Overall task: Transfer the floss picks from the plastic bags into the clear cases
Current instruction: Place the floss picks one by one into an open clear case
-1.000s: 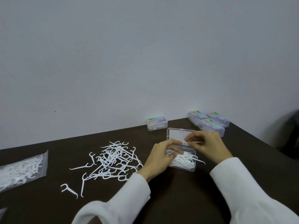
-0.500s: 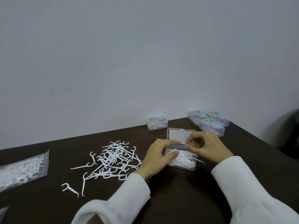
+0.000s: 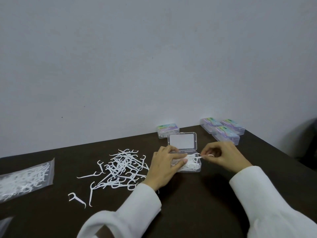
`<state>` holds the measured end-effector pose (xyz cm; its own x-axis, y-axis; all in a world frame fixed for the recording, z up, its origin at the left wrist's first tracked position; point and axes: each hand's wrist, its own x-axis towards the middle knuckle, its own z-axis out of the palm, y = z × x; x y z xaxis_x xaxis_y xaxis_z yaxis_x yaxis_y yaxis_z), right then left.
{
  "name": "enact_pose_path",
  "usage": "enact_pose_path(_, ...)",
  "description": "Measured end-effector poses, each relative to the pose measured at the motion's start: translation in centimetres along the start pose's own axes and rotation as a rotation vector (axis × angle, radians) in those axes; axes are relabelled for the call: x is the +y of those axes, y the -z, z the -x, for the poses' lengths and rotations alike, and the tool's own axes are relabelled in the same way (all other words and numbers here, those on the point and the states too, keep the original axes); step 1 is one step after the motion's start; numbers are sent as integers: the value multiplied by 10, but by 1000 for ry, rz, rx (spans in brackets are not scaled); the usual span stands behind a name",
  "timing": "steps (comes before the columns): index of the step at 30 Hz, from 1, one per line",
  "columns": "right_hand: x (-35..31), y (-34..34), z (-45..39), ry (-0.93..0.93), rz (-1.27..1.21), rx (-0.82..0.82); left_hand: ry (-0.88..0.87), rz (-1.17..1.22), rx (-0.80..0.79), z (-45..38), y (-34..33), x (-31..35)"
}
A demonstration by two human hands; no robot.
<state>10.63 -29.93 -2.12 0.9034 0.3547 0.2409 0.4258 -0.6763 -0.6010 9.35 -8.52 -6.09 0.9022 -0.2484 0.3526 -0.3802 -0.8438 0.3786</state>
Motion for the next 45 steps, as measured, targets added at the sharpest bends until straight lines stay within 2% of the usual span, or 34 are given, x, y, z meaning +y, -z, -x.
enact_pose_path(4, -1, 0, 1, 14, -56, 131, 50, 18, 45, 0, -1, -2)
enact_pose_path(15, -4, -2, 0, 19, -225, 282, 95, 165, 56, 0, 0, 0)
enact_pose_path(21, -3, -19, -4, 34, -132, 123, 107, 343, 44, 4, 5, 0)
enact_pose_path(24, -4, -29, -7, 62, -71, 20, 117, 348, 4, 5, 10, 3)
enact_pose_path(29, 2, -28, -9, 13, 37, 72, 98, 333, 7, 5, 9, 0)
enact_pose_path(45, -2, -31, -6, 39, 121, 7, 95, 391, 38, 3, 4, -5)
